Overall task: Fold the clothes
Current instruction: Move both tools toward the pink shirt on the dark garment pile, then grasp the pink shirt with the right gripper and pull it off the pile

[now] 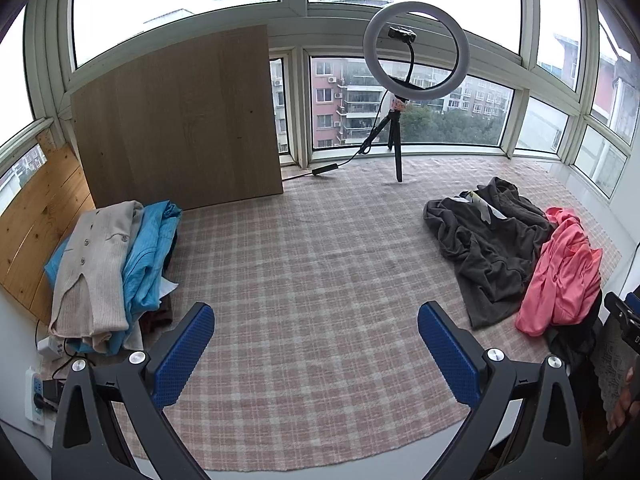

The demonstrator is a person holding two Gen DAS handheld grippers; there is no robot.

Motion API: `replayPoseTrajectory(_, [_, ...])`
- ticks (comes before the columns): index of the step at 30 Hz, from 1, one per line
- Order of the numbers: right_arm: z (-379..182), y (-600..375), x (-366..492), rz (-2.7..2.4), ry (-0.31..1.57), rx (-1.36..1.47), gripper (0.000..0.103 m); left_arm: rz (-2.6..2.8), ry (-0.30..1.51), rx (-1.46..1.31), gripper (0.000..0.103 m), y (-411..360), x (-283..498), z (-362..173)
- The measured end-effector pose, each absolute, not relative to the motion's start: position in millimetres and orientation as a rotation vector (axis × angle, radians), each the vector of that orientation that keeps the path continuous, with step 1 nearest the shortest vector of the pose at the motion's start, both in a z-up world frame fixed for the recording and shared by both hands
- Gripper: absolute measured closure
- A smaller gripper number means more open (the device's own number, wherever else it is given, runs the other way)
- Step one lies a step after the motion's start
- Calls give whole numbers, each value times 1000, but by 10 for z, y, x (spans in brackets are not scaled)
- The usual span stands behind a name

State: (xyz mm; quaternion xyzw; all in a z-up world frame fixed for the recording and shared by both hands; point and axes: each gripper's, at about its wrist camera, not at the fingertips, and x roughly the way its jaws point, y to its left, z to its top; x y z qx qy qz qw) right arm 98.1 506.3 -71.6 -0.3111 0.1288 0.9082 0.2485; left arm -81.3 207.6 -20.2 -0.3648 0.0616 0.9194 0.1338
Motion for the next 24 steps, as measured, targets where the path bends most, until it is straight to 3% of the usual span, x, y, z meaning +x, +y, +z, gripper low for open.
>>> replayPoseTrajectory(9, [-790, 6590, 628, 2381, 226, -857, 5, 2701, 174, -1052, 1, 2790, -1295, -45])
replayPoseTrajectory(16, [-1341, 7439, 112, 2354, 298, -1096, 7, 2746, 225, -1109, 1, 2955, -1577, -46])
replayPoseTrajectory(17, [-1422, 7501, 59, 2358, 325, -1127, 17, 2749, 228, -1121, 1, 2950, -1603, -52])
replayPoseTrajectory(18, [-1495, 7542, 26, 2379, 362, -1157, 41, 2753, 232, -1127, 1, 2939, -1626, -51])
replayPoseTrajectory(20, [-1532, 7545, 25, 2430, 415, -1177, 67, 2762, 243, -1120, 1, 2901, -1665, -23])
replayPoseTrajectory(22, [-1503, 7521, 57, 2473, 441, -1172, 76, 2770, 253, -1112, 1, 2862, -1703, 5])
replayPoseTrajectory(23, [-1453, 7496, 90, 2489, 438, -1155, 85, 2774, 259, -1108, 1, 2843, -1722, 19])
replayPoseTrajectory(24, [-1402, 7471, 124, 2506, 435, -1138, 87, 2779, 264, -1105, 1, 2824, -1741, 33])
